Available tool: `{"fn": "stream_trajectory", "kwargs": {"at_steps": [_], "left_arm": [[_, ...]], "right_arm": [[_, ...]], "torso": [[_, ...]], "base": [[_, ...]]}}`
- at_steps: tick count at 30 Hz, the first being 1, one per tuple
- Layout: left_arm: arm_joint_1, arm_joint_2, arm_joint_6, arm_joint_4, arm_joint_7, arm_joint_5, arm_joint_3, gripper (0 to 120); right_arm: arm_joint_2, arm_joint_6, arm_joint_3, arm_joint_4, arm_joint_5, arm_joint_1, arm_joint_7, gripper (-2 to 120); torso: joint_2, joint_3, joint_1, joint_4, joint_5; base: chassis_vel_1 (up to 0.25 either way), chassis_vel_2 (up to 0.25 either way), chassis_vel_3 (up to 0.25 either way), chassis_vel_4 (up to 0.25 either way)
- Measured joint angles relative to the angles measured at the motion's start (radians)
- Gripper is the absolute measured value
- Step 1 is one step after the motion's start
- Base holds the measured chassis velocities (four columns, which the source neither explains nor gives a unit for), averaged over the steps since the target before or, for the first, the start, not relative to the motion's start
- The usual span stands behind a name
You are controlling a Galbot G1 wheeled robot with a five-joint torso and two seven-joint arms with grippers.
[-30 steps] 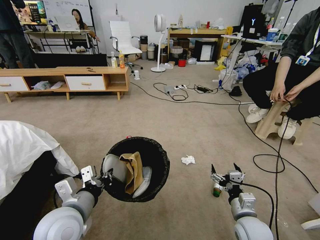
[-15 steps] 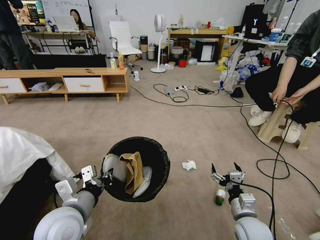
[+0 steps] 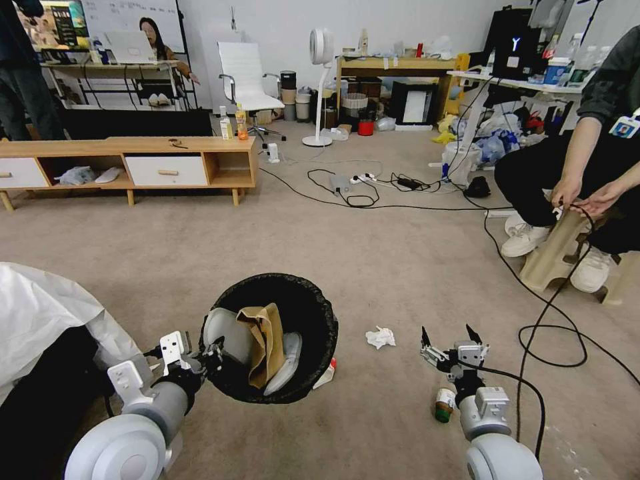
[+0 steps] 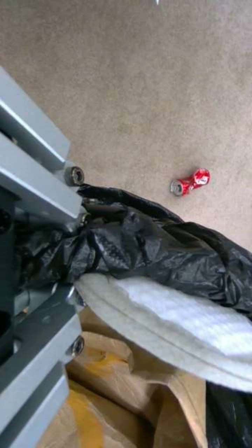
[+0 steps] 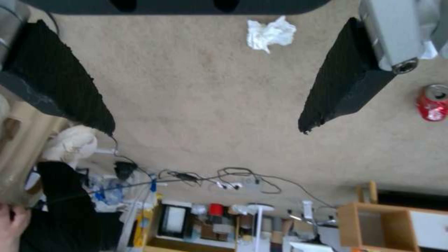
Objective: Pick up the trash bin and place the garbage on the floor into it.
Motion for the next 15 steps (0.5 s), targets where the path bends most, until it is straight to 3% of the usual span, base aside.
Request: {"fn": "stream_trajectory", "kwargs": {"at_steps": [3, 5, 8, 10, 15], "left_arm": [[0.0, 0.0, 0.0, 0.001, 0.0, 0.0, 0.0, 5], [0.0, 0.0, 0.0, 0.002, 0.0, 0.0, -0.002, 5], [0.001, 0.0, 0.0, 0.002, 0.001, 0.0, -0.007, 5], [0.004, 0.001, -0.001, 0.002, 0.002, -0.003, -0.015, 5], [0.004, 0.003, -0.001, 0.002, 0.004, -0.01, -0.025, 5]], "right_arm": [[-0.001, -0.056, -0.001, 0.007, 0.0, -0.004, 0.048, 100], [-0.007, -0.172, -0.002, 0.02, 0.035, -0.008, 0.139, 100], [-0.011, -0.245, -0.001, 0.022, 0.079, -0.006, 0.195, 100], [-0.019, -0.381, 0.013, 0.017, 0.226, 0.01, 0.302, 100], [-0.029, -0.477, 0.046, -0.035, 0.369, 0.032, 0.369, 100]], "torso": [[0.0, 0.0, 0.0, 0.0001, 0.0], [0.0, 0.0, 0.0, -0.0001, 0.0], [0.0, 0.0, 0.0, -0.0001, 0.0], [0.0, 0.0, 0.0, 0.0002, -0.0001], [0.0, 0.0, 0.0, 0.0001, 0.0]], "base": [[0.0, 0.0, 0.0, 0.0], [0.0, 0.0, 0.0, 0.0], [0.0, 0.0, 0.0, 0.0], [0.0, 0.0, 0.0, 0.0], [0.0, 0.0, 0.0, 0.0]]}}
